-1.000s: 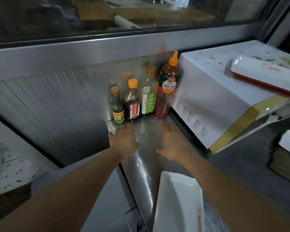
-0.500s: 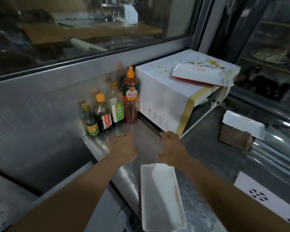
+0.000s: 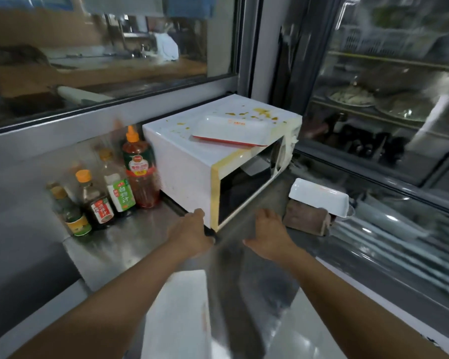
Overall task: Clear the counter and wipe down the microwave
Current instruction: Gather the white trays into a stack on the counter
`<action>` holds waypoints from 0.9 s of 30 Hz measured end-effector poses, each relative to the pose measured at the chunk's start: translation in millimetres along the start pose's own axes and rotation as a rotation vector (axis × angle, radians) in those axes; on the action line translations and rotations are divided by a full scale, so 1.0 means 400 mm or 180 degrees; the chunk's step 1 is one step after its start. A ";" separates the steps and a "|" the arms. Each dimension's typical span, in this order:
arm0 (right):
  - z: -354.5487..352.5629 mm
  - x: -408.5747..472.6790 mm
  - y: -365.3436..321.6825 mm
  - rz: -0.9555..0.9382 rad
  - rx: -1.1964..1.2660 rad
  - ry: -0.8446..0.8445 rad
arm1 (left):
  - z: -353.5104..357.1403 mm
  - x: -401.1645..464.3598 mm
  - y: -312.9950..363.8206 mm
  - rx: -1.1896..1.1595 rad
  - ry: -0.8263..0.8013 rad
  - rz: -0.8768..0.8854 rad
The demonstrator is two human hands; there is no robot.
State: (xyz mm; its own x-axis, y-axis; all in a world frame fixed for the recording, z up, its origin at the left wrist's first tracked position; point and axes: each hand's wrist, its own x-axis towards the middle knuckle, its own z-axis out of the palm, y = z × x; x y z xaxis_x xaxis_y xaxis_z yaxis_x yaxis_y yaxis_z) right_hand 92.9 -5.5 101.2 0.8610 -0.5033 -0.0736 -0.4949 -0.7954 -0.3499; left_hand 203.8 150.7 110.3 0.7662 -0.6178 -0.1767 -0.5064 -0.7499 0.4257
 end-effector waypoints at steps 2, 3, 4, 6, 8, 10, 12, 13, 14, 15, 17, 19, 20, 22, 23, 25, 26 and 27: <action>-0.027 0.018 0.085 0.0042 -0.0028 0.0046 | 0.034 0.019 0.074 -0.0055 -0.0025 -0.0031; -0.037 0.029 0.129 0.0027 -0.0066 0.0042 | 0.054 0.028 0.114 -0.0030 -0.0034 -0.0050; -0.047 0.039 0.172 -0.0021 -0.0136 0.0027 | 0.076 0.039 0.153 0.0020 -0.0027 -0.0069; -0.068 0.058 0.257 -0.0085 -0.0219 0.0025 | 0.117 0.063 0.228 0.0093 -0.0002 -0.0111; -0.093 0.071 0.337 -0.0050 -0.0247 0.0126 | 0.152 0.086 0.297 0.0072 0.0015 -0.0110; -0.120 0.081 0.411 -0.0039 -0.0389 0.0251 | 0.181 0.107 0.358 0.0039 0.0028 -0.0090; -0.147 0.087 0.477 0.0093 -0.0355 0.0219 | 0.205 0.129 0.411 0.0020 0.0047 -0.0065; -0.159 0.089 0.507 0.0178 -0.0283 0.0173 | 0.215 0.142 0.436 0.0032 0.0063 -0.0034; -0.173 0.088 0.536 0.0264 -0.0147 0.0168 | 0.223 0.156 0.458 0.0048 0.0075 -0.0001; -0.185 0.090 0.562 0.0344 0.0045 0.0215 | 0.230 0.171 0.479 0.0057 0.0077 0.0027; -0.203 0.093 0.610 0.0444 0.0326 0.0332 | 0.241 0.202 0.520 0.0025 0.0040 0.0053; -0.215 0.100 0.648 0.0502 0.0402 0.0378 | 0.252 0.238 0.556 -0.0051 0.0004 0.0034; -0.219 0.106 0.666 0.0540 0.0449 0.0388 | 0.258 0.257 0.571 -0.0090 0.0008 0.0026; -0.222 0.120 0.696 0.0618 0.0538 0.0367 | 0.273 0.296 0.594 -0.0182 0.0037 0.0043; -0.224 0.129 0.712 0.0661 0.0573 0.0336 | 0.280 0.316 0.603 -0.0219 0.0044 0.0048; -0.225 0.151 0.743 0.0757 0.0617 0.0260 | 0.292 0.359 0.619 -0.0236 -0.0003 0.0034; -0.225 0.165 0.759 0.0794 0.0601 0.0240 | 0.298 0.385 0.624 -0.0235 -0.0031 0.0034; -0.224 0.180 0.774 0.0827 0.0577 0.0223 | 0.306 0.414 0.628 -0.0243 -0.0055 0.0040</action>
State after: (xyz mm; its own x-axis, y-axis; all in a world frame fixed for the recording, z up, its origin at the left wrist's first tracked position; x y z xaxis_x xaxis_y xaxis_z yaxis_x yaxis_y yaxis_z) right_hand -8.6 -318.3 71.3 0.6954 -0.7085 -0.1200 -0.6625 -0.5675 -0.4889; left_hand 155.2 -168.7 79.4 0.7526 -0.6317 -0.1860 -0.4839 -0.7221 0.4944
